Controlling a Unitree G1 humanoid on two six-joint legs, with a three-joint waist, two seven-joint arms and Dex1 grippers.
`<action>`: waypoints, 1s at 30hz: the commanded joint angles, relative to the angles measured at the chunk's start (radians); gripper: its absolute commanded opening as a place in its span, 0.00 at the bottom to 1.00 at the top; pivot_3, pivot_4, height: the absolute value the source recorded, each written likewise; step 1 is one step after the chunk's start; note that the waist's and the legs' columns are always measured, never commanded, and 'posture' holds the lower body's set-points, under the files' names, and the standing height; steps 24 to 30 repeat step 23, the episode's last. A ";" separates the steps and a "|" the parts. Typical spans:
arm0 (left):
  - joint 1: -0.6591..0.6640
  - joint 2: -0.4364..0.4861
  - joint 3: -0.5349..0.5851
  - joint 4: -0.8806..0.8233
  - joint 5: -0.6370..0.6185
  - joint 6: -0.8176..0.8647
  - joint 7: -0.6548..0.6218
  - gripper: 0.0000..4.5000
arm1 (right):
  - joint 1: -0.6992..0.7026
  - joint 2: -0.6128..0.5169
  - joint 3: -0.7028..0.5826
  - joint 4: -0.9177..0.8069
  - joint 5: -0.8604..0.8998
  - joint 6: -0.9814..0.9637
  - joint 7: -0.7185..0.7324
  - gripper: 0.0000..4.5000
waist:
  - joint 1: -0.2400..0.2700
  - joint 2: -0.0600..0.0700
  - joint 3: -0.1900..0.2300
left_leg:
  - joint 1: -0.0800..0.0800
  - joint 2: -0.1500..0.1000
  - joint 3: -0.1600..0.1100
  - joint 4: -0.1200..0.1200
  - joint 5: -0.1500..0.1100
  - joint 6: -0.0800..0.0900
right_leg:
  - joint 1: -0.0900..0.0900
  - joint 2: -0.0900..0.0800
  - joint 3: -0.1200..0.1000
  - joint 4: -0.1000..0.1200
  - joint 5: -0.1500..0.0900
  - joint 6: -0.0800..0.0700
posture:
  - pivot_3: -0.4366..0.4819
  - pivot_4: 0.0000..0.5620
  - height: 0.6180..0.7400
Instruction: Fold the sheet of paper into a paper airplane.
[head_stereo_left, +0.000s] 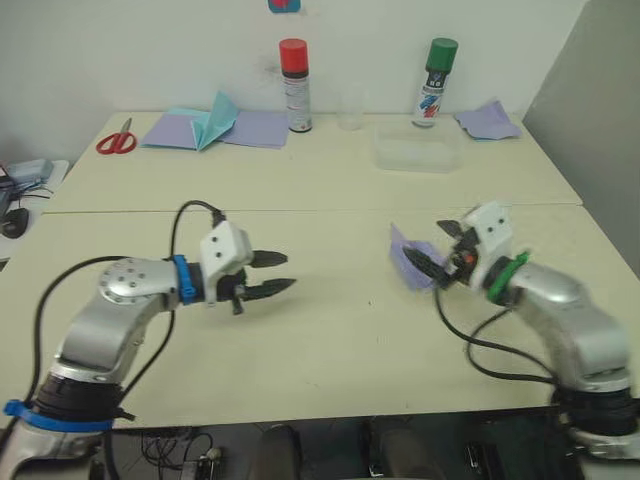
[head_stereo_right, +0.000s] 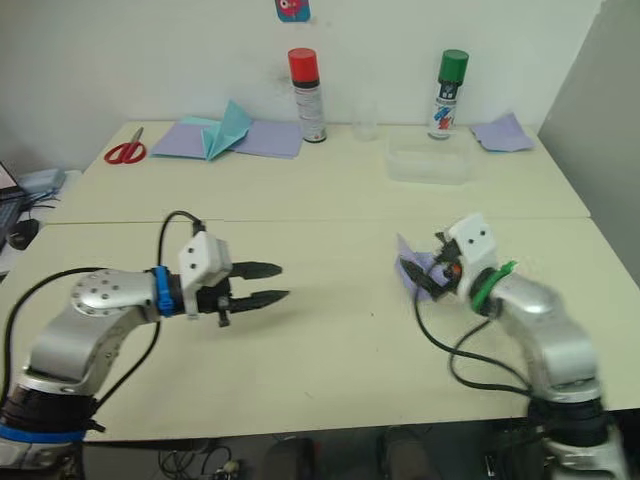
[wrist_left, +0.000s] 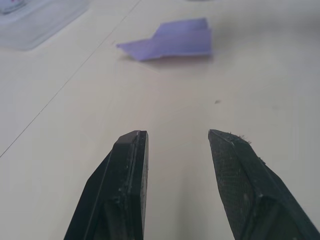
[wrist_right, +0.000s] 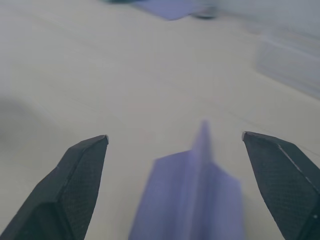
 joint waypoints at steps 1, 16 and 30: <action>-0.047 0.085 0.122 0.123 -0.018 -0.035 -0.066 0.49 | 0.000 -0.224 -0.110 0.098 0.080 -0.135 0.355 1.00 | 0.002 0.000 0.001 | 0.000 -0.001 0.000 0.000 0.000 0.000 | 0.000 0.000 0.000 0.000 0.000 0.000 | 0.48 0.27 1.00; -0.098 0.194 0.141 0.325 0.089 -0.141 -0.135 1.00 | -0.038 -0.438 -0.142 0.426 0.065 -0.278 0.548 1.00 | 0.000 0.000 0.003 | 0.001 0.001 0.003 0.000 0.000 0.000 | -0.001 -0.003 0.000 0.001 0.000 -0.001 | 0.48 0.27 1.00; -0.148 0.171 0.135 0.364 0.100 -0.156 -0.119 1.00 | -0.038 -0.430 -0.144 0.446 0.057 -0.289 0.528 1.00 | 0.004 0.000 0.003 | 0.001 0.001 0.003 0.000 0.000 0.000 | -0.001 -0.003 0.001 0.001 0.000 -0.001 | 0.48 0.27 1.00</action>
